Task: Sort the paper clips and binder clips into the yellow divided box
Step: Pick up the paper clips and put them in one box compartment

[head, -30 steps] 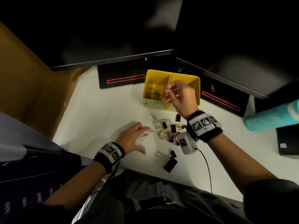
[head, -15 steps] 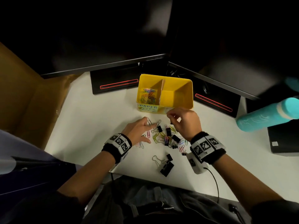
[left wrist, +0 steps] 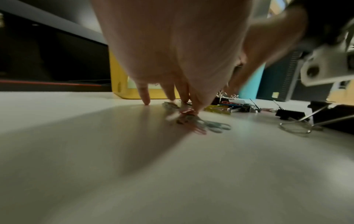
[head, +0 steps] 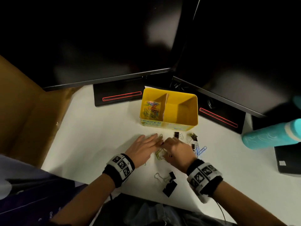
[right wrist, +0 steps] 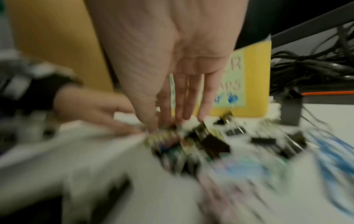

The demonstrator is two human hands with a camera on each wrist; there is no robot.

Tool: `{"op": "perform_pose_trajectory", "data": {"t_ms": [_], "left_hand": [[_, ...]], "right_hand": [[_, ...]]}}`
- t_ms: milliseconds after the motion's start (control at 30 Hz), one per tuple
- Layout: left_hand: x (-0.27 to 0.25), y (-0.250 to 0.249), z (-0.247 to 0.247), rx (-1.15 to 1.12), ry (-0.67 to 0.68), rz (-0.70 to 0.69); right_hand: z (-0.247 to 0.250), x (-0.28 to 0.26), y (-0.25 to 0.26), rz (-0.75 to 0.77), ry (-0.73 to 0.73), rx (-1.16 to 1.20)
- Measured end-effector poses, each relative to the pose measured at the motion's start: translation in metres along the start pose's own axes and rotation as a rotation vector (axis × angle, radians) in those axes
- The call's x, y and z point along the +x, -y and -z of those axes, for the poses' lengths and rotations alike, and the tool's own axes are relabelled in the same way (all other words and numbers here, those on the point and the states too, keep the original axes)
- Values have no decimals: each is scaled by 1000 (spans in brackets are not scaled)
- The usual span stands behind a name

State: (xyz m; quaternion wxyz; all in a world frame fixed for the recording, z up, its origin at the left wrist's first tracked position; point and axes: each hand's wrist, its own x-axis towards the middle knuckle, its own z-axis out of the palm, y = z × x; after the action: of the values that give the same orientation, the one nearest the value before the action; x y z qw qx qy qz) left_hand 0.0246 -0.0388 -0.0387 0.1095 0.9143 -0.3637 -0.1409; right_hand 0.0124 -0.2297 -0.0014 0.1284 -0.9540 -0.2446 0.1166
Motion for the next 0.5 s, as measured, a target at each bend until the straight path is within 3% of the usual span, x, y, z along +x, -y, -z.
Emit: {"op": "perform_pose_trajectory", "data": {"t_ms": [133, 233, 400, 500], "left_hand": [[-10, 13, 6, 58, 5, 24], [-27, 21, 1, 99, -3, 31], [-35, -5, -7, 158, 13, -77], [-24, -17, -11, 214, 37, -164]], "right_hand": [[-18, -16, -25, 117, -105, 48], [-15, -32, -44, 84, -93, 84], [-24, -54, -58, 20, -69, 26], [-29, -64, -56, 85, -81, -7]]}}
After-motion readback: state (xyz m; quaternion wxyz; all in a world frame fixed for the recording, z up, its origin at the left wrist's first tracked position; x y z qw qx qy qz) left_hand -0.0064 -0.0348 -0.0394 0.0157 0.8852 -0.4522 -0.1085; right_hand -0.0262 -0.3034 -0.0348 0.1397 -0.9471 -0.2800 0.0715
